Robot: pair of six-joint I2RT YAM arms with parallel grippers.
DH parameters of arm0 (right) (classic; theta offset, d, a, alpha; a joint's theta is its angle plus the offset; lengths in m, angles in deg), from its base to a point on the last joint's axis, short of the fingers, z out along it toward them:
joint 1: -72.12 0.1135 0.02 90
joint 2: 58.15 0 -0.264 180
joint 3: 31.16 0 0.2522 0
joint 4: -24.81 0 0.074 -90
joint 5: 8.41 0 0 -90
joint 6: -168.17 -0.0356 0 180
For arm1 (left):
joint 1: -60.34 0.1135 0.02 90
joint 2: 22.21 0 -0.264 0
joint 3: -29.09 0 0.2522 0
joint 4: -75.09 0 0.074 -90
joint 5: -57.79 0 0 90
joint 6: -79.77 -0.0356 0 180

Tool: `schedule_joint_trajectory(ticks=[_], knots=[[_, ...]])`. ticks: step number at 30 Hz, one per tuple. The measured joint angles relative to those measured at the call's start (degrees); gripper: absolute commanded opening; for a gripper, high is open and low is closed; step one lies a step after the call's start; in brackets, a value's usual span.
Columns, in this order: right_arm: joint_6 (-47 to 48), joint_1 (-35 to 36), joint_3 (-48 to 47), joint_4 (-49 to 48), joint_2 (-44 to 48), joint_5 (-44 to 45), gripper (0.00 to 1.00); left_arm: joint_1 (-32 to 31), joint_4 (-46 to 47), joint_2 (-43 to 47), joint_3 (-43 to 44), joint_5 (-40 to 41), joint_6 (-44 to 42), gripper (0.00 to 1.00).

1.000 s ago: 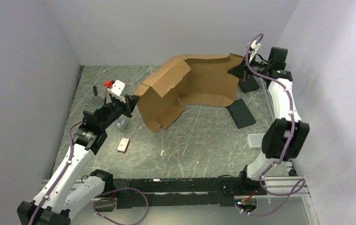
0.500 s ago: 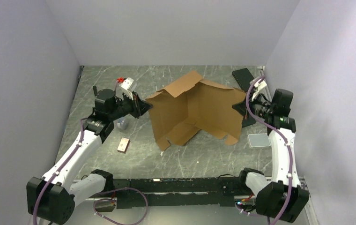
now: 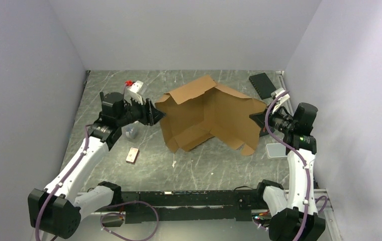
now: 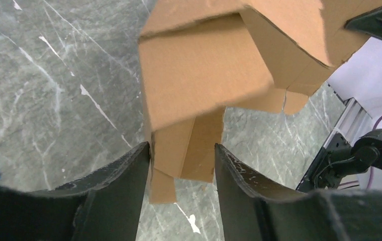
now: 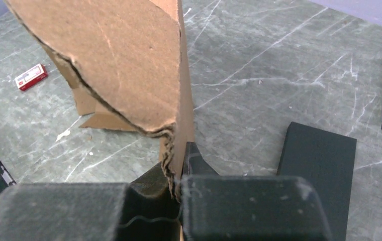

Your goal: Fold the paper box

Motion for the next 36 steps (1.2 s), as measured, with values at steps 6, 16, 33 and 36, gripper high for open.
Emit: schedule_joint_trajectory(ticks=[6, 16, 33, 36], knots=[[-0.66, -0.13, 0.61, -0.98, 0.44, -0.44, 0.00, 0.00, -6.12, 5.40, 2.84, 1.18, -2.03, 0.82], [-1.31, -0.15, 1.03, -1.40, 0.52, -0.63, 0.00, 0.00, -13.16, 11.56, 11.61, 1.77, -10.43, 0.89], [-1.01, -0.17, 1.64, -1.79, 0.68, -3.21, 0.00, -18.25, -2.21, -4.31, 13.07, 16.52, -54.42, 0.92], [-0.76, -0.17, 1.64, -1.77, 0.68, -3.63, 0.00, -18.18, 3.39, -8.61, 13.09, 19.28, -59.95, 0.92]])
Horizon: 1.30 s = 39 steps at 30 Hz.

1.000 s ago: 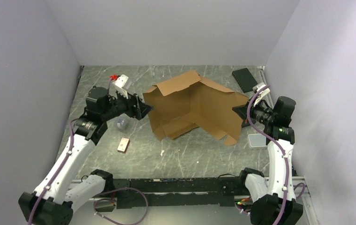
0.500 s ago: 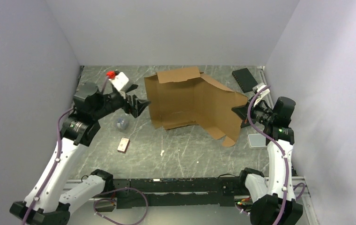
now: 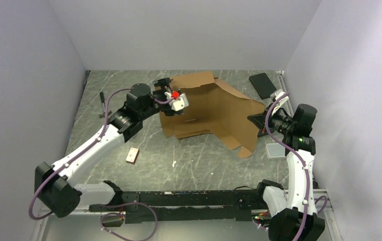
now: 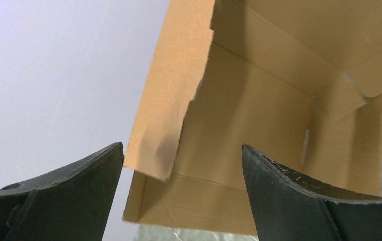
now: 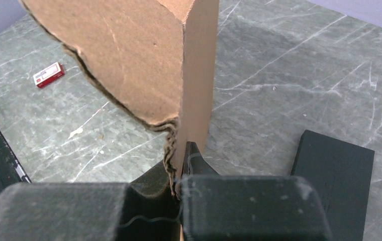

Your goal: Fold the paper box

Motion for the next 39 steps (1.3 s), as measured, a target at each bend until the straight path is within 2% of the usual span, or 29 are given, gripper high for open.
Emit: schedule_joint_trajectory(ticks=[6, 12, 14, 15, 18, 20, 21, 26, 31, 34, 39], knots=[[0.17, 0.00, 0.00, 0.02, 0.00, -0.85, 0.00, 0.00, 7.82, -8.81, 0.81, 4.09, -6.67, 0.87], [0.17, 0.00, 0.00, 0.04, 0.00, -0.92, 0.00, 0.00, 12.35, -14.95, 3.21, 7.96, -9.94, 0.70], [0.17, 0.00, 0.00, 0.04, 0.00, -0.92, 0.00, 0.00, 13.11, -15.63, 3.87, 9.01, -10.86, 0.59], [0.17, 0.00, 0.00, 0.04, 0.00, -0.94, 0.00, 0.00, 13.38, -15.96, 4.39, 9.49, -11.37, 0.50], [0.17, 0.00, 0.00, 0.04, 0.00, -0.98, 0.00, 0.00, 14.45, -16.35, 5.05, 10.62, -12.20, 0.18], [0.15, 0.00, 0.00, 0.09, 0.00, -1.03, 0.00, 0.00, 14.75, -16.33, 5.18, 11.80, -12.35, 0.03], [0.17, 0.00, 0.00, 0.09, 0.00, -1.03, 0.00, 0.00, 14.60, -16.35, 5.44, 12.20, -12.37, 0.00], [0.17, -0.15, 0.00, 0.07, 0.00, -1.01, 0.00, 0.00, 11.15, -16.33, 8.37, 13.68, -11.52, 0.00], [0.17, -0.87, -0.96, 0.87, -0.44, -0.63, 0.00, 0.00, 3.63, -14.05, 10.23, 13.40, -8.04, 0.00], [0.28, -0.92, -5.16, 2.95, -3.06, -1.03, 0.00, 0.02, -2.43, -11.17, 11.56, 12.94, -5.29, 0.00], [1.81, -1.01, -18.75, 8.79, -12.04, -5.14, 0.00, 0.17, -10.64, -6.67, 15.10, 12.33, -0.81, 0.00]])
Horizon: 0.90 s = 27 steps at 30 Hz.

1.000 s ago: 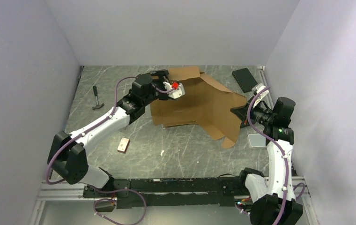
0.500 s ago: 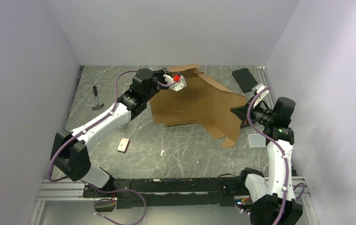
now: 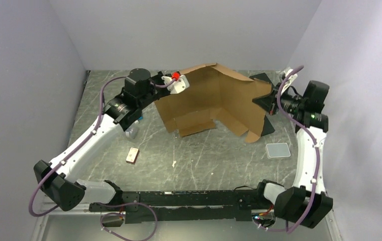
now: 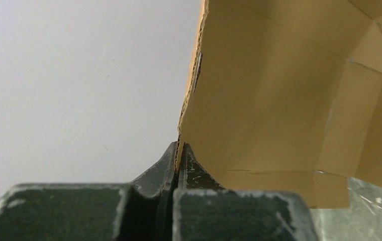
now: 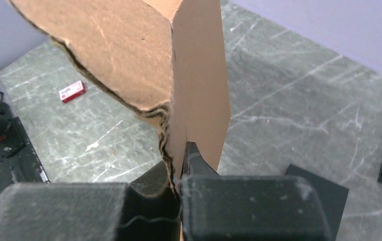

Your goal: Fold the paper box

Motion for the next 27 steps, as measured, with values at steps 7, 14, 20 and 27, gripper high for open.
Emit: schedule_joint_trajectory(ticks=[7, 14, 20, 27], knots=[[-1.66, 0.00, -5.16, 1.16, -4.02, -7.63, 0.00, 0.00, -6.29, 3.10, 2.69, 0.20, 3.87, 0.00], [-9.51, 0.00, 4.52, -9.22, -1.46, -18.14, 0.00, -0.02, -8.33, 3.04, 0.92, 1.68, 4.31, 0.00], [-10.45, 0.02, 6.97, -10.80, -0.48, -14.88, 0.00, 0.00, -8.31, 2.64, 0.31, 3.34, 4.66, 0.00], [-8.09, 0.02, 6.84, -9.44, -4.13, -3.65, 0.11, 0.37, -9.97, 2.56, 0.04, 3.91, 7.78, 0.00]])
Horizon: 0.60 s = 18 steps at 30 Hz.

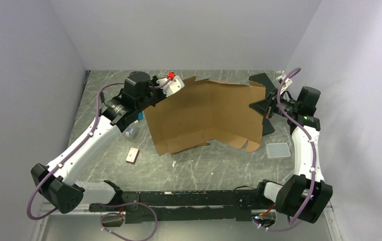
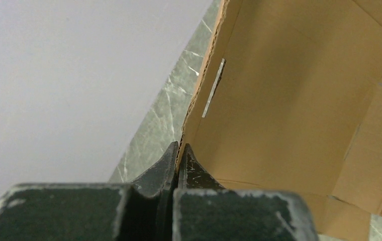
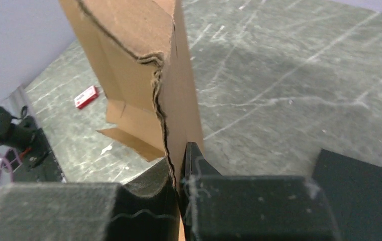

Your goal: Fold the paper box

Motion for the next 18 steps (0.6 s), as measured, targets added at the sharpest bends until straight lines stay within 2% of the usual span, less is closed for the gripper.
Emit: schedule_joint_trajectory(ticks=[5, 10, 14, 18], knots=[[-0.48, 0.31, 1.07, -0.63, -0.39, 4.24, 0.28, 2.69, -1.81, -0.98, 0.00, -3.43, 4.48, 0.00], [-1.79, 0.87, 2.64, -2.19, -2.12, 4.55, 0.34, 5.84, -2.16, -1.64, 0.02, -8.22, 9.01, 0.00], [-2.21, 1.62, 3.52, -2.45, -4.26, 5.09, 0.46, 6.84, -1.20, -1.31, -1.05, -10.47, 10.19, 0.00], [-2.03, 2.25, 4.07, -2.82, -5.03, 5.44, 0.48, 6.86, 0.50, -0.04, -4.52, -12.31, 10.88, 0.00]])
